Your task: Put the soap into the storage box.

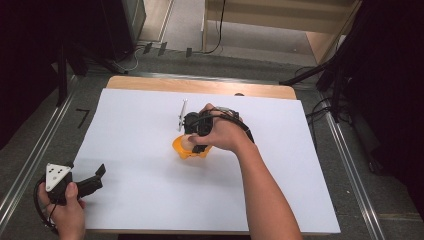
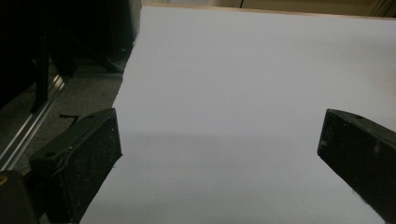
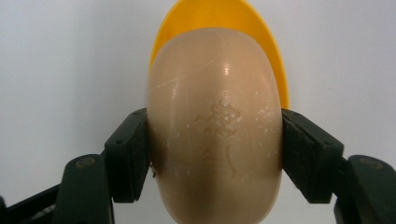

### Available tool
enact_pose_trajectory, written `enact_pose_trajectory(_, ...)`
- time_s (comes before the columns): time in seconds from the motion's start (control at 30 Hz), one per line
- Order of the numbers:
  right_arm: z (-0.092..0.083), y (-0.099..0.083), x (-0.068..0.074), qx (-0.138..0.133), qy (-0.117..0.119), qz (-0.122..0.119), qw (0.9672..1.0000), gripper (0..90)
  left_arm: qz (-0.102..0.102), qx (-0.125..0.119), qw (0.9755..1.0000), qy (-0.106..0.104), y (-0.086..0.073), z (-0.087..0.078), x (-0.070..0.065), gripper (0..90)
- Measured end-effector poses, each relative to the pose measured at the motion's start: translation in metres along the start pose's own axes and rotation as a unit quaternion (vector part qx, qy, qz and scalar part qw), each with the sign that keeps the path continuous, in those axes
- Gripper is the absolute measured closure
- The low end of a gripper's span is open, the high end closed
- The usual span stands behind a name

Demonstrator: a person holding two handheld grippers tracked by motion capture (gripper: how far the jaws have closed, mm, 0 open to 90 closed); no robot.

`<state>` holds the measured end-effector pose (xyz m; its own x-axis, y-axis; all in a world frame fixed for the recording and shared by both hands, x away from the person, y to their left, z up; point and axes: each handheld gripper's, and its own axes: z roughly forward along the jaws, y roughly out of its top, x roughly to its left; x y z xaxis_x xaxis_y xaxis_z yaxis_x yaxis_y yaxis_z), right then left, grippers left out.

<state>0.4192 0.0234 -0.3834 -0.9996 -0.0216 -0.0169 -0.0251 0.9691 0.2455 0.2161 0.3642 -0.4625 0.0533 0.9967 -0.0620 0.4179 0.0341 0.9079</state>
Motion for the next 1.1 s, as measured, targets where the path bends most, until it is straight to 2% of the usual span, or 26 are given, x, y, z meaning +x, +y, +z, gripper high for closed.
enact_pose_trajectory(0.23,0.0004,-0.0003,-0.0023,-0.004,0.002,0.009,1.0000,32.4,0.001,0.002,1.0000,-0.002,0.0002,0.0002,0.0001,0.0)
enact_pose_trajectory(0.5,0.0042,-0.0002,-0.0046,0.002,0.000,0.008,1.0000,32.2,0.001,0.003,1.0000,-0.003,0.0002,0.0000,0.0002,0.0)
enact_pose_trajectory(0.57,0.0042,-0.0005,-0.0044,0.003,0.002,0.017,0.9999,32.2,0.001,0.004,1.0000,-0.003,0.0002,0.0001,0.0003,0.0)
enact_pose_trajectory(0.87,0.0065,0.0008,-0.0056,0.001,0.000,0.007,1.0000,32.1,0.000,0.001,1.0000,-0.003,0.0000,-0.0002,0.0003,0.0)
enact_pose_trajectory(1.1,0.0070,0.0014,-0.0048,0.002,-0.001,0.011,0.9999,31.7,0.000,-0.001,1.0000,-0.005,-0.0002,-0.0006,0.0007,0.0)
